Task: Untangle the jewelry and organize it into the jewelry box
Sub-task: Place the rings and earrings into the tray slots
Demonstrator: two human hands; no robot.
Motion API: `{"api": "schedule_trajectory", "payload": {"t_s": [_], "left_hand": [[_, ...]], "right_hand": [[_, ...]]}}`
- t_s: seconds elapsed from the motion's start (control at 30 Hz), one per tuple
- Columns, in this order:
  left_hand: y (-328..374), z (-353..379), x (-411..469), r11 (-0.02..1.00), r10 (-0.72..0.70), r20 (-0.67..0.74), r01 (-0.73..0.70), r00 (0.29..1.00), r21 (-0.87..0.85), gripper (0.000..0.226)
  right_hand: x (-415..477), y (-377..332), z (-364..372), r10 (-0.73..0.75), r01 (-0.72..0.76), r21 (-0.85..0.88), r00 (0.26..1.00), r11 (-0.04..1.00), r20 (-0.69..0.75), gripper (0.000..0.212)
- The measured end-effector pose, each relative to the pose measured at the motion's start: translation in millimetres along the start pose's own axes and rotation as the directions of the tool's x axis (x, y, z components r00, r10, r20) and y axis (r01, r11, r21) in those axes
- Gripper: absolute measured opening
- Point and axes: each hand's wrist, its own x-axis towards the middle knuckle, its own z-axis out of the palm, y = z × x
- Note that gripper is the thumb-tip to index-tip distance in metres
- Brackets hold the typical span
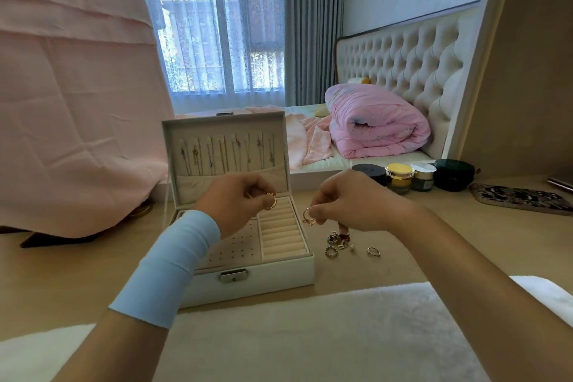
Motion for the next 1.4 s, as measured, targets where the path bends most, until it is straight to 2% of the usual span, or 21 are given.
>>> {"api": "schedule_trajectory", "payload": {"t_s": [0.23, 0.47, 0.57, 0.7, 0.8, 1.0, 1.17, 1.3, 1.4], "left_hand": [[-21.4, -24.2, -1.7, 0.998, -0.030, -0.076, 0.025, 0.997, -0.065, 0.005], [-29.9, -35.4, -7.7, 0.993, -0.049, -0.018, 0.047, 0.999, -0.107, 0.010], [-30.5, -37.0, -6.9, 0.984, -0.062, -0.011, 0.059, 0.998, -0.170, 0.013], [-27.1, -35.0, -6.0, 0.976, -0.042, -0.015, 0.038, 0.999, -0.215, 0.015], [-20.7, -28.6, -5.3, 0.977, -0.017, -0.022, 0.012, 1.000, -0.212, 0.014], [-16.2, -13.3, -6.9, 0.996, 0.006, 0.010, -0.005, 1.000, -0.093, 0.013], [-20.0, -7.6, -5.5, 0.993, -0.025, 0.096, 0.035, 0.995, -0.111, 0.019], [-19.9, 2.8, -3.2, 0.994, -0.091, 0.056, 0.094, 0.994, -0.053, 0.016], [-18.1, 7.1, -2.2, 0.992, -0.119, 0.036, 0.118, 0.992, 0.036, 0.010]], "right_hand": [[10.3, -49.6, 57.4, -0.119, 0.121, -0.044, 0.992, 0.992, 0.044, 0.008], [27.7, -67.6, 81.5, -0.164, 0.164, 0.008, 0.977, 0.986, 0.134, 0.010], [28.5, -65.2, 71.8, -0.115, 0.098, 0.143, 0.987, 0.985, 0.113, 0.013], [27.6, -54.9, 50.4, -0.014, 0.044, 0.349, 0.996, 0.936, -0.087, 0.011], [22.7, -49.6, 43.6, 0.007, 0.032, 0.446, 0.996, 0.894, -0.086, 0.019], [24.7, -37.9, 46.4, 0.015, 0.030, 0.367, 0.993, 0.930, -0.119, 0.011], [29.4, -30.5, 52.6, 0.017, 0.029, 0.342, 0.991, 0.939, -0.130, 0.015], [35.6, -21.6, 60.0, 0.036, 0.010, 0.228, 0.979, 0.974, -0.200, 0.013], [36.9, -16.6, 60.8, 0.014, 0.015, 0.139, 0.980, 0.990, -0.200, 0.011]]}}
